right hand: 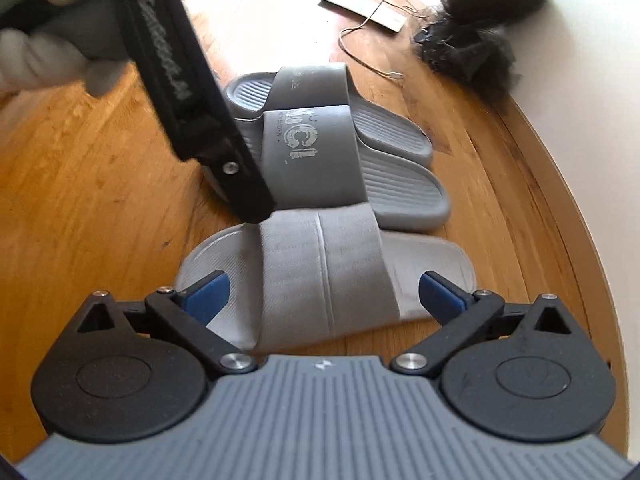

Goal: Organize scattered shoes

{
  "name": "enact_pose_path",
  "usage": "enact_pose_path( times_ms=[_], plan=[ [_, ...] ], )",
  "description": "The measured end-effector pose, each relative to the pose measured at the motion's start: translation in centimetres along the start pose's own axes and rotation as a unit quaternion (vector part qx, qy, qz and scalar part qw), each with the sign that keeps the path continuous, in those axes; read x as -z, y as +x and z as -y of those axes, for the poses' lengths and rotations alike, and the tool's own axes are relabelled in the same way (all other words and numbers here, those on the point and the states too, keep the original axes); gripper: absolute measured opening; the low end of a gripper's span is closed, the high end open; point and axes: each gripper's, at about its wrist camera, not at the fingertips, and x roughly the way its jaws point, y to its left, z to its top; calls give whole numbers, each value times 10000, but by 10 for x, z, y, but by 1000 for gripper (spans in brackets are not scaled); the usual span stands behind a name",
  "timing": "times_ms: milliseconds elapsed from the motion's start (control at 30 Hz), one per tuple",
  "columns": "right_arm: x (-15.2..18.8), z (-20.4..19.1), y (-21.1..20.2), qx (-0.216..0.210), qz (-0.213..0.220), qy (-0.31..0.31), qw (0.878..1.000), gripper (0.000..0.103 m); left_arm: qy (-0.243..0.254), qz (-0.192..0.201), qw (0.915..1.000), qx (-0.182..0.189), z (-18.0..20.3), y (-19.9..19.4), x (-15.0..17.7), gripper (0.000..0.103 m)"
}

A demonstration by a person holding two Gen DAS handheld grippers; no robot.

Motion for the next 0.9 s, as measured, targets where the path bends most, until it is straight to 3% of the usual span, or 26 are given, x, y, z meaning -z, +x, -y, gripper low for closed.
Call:
enact_pose_path(
  times_ms=[267, 533, 633, 800, 900],
  plan=[
    [34, 3, -66, -189, 57, 884, 9959, 102, 443, 148, 9989, 35, 26, 2, -6, 87],
    [86, 4, -125, 67, -147, 1864, 9823, 102, 909, 542, 9939, 297, 68, 0, -28, 87],
    [109, 2, -146, 116, -310, 2362, 9711, 102, 1048, 619, 9917, 416, 85, 2, -31, 87],
    [150, -3, -180, 191, -659, 3423, 9371, 102, 1666, 632, 9814, 717, 132, 6, -38, 87],
    [165, -15, -186, 460, -693, 3611, 9288, 102, 1938, 629, 9761, 761, 151, 8, -39, 87]
  ],
)
